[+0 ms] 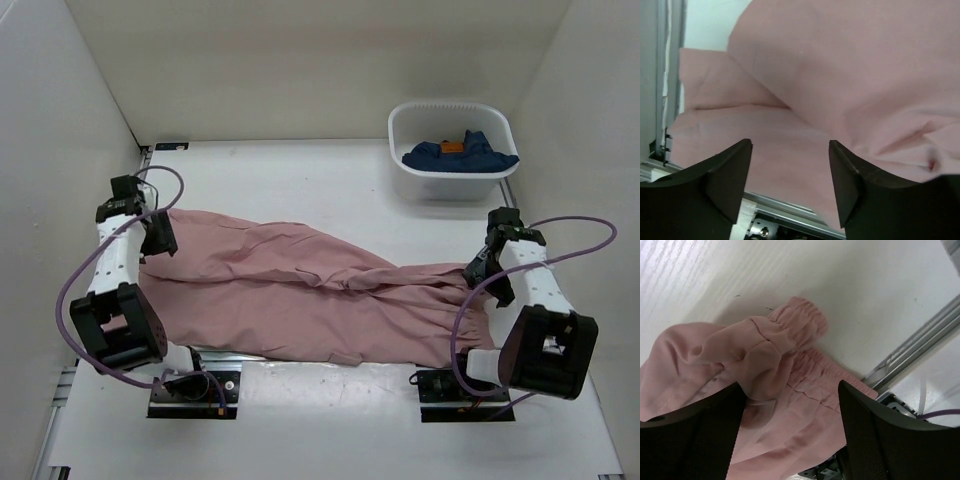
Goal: Fold and stack the trousers
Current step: Flatten the trousers out, then fold the trousers
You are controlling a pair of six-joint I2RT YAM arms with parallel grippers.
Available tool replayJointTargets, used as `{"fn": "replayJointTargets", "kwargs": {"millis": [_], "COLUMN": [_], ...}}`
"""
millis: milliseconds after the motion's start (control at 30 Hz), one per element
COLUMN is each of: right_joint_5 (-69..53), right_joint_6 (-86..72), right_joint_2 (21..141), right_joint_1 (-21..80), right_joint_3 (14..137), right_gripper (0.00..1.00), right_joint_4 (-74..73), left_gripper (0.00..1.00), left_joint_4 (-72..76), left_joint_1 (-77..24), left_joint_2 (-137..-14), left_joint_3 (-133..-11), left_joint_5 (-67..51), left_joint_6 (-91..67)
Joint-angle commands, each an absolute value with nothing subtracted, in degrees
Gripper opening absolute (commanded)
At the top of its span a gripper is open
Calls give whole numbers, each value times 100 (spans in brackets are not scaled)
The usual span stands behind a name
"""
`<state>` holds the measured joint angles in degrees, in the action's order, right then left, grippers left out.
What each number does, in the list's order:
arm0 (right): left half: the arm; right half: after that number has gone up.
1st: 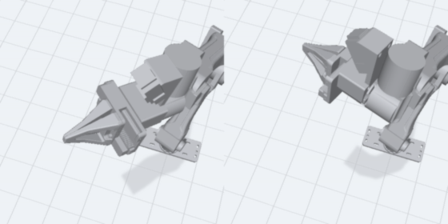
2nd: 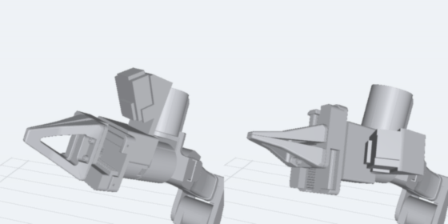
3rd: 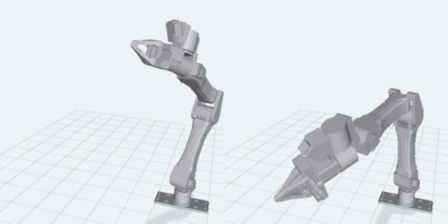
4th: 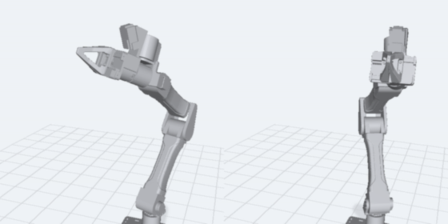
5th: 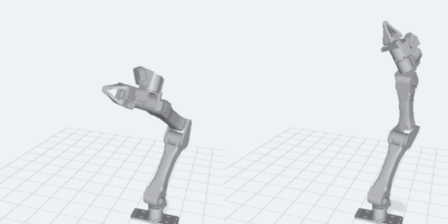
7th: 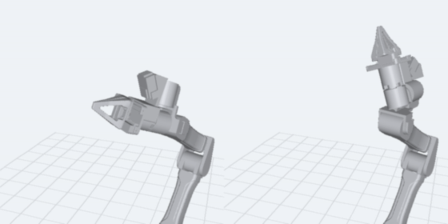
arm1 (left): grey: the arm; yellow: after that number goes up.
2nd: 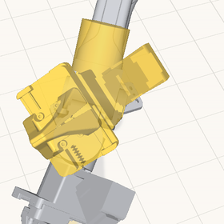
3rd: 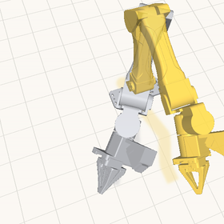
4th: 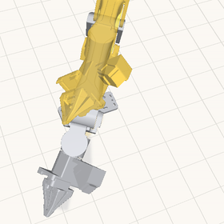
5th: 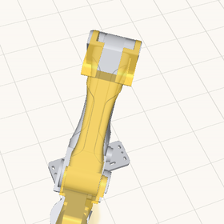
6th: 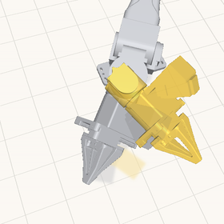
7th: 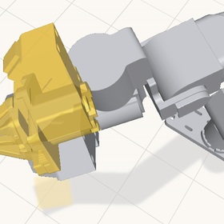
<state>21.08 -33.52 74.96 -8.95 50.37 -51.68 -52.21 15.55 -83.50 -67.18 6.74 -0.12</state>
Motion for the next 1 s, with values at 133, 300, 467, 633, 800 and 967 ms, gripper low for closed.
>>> {"fn": "replayJointTargets", "kwargs": {"millis": [133,300,467,633,800,967], "right_joint_5": [2329,1970,1617,1485,1415,1415], "right_joint_6": [-4164,-4377,-4430,-4430,-4430,-4368], "right_joint_2": [6514,6705,7707,8331,8745,8745], "right_joint_1": [-993,-1046,-1046,-1099,-1099,-1099], "right_joint_3": [5818,6108,6284,6100,5898,5757], "right_gripper": [84,86,86,86,84,83], "right_joint_4": [-5748,-5353,-5019,-4694,-4693,-4693], "left_gripper": [90,95,95,96,98,73], "left_joint_4": [-5414,-4949,-4571,-4404,-4289,-4341], "left_joint_1": [2460,3225,3278,3016,2874,2874], "left_joint_2": [-7603,-8119,-9199,-10115,-10942,-10864], "left_joint_3": [-6803,-6802,-7364,-7804,-7884,-7506], "left_joint_5": [308,-60,-431,-556,26,18], "left_joint_6": [0,0,0,0,0,0]}}
